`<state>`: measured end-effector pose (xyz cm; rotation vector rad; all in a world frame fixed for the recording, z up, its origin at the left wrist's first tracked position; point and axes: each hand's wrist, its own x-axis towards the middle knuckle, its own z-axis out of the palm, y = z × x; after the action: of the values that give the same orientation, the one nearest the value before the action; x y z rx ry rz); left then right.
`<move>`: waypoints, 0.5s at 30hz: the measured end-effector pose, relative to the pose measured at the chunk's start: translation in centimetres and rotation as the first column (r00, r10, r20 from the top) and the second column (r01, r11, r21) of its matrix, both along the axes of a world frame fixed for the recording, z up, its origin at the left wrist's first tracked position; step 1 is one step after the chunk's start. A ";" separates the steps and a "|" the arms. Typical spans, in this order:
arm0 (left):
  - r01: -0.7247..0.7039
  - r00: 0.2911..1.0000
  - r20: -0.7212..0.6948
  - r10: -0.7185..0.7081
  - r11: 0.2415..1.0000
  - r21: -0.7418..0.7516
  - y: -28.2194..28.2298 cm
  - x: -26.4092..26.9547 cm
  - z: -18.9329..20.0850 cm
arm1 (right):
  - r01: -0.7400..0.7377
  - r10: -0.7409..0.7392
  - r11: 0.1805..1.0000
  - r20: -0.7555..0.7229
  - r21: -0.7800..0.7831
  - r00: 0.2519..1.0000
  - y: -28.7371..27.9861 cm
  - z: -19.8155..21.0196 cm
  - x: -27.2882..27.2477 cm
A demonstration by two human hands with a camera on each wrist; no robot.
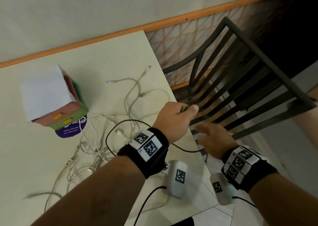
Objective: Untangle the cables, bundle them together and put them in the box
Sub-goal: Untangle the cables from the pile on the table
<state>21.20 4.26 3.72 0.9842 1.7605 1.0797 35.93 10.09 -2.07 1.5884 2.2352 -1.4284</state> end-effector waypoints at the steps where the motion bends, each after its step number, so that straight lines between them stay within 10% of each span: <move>1: -0.006 1.000 0.005 0.006 1.000 -0.019 -0.1 0.0 -0.1 | 0.052 -0.059 0.998 -0.246 -0.036 0.967 -0.2 1.3 -0.8; 5: 0.029 0.999 0.037 -0.026 0.996 -0.079 -0.8 -0.6 -0.1 | 0.057 -0.169 0.983 -0.737 -0.174 0.654 -0.6 5.9 -3.9; 9: -0.012 0.999 -0.051 0.008 0.998 -0.069 -2.3 -2.0 0.2 | -0.087 0.198 0.972 -0.559 0.219 0.805 -1.7 6.6 -6.6; 15: -0.258 0.927 0.222 0.302 0.944 -0.206 -5.2 -6.5 -0.6 | -0.187 0.284 0.958 -0.599 0.219 0.749 -3.7 6.8 -11.2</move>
<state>14.75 -0.94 3.11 0.4718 1.7824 1.1488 24.72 6.35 4.72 0.8524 2.8124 -1.9634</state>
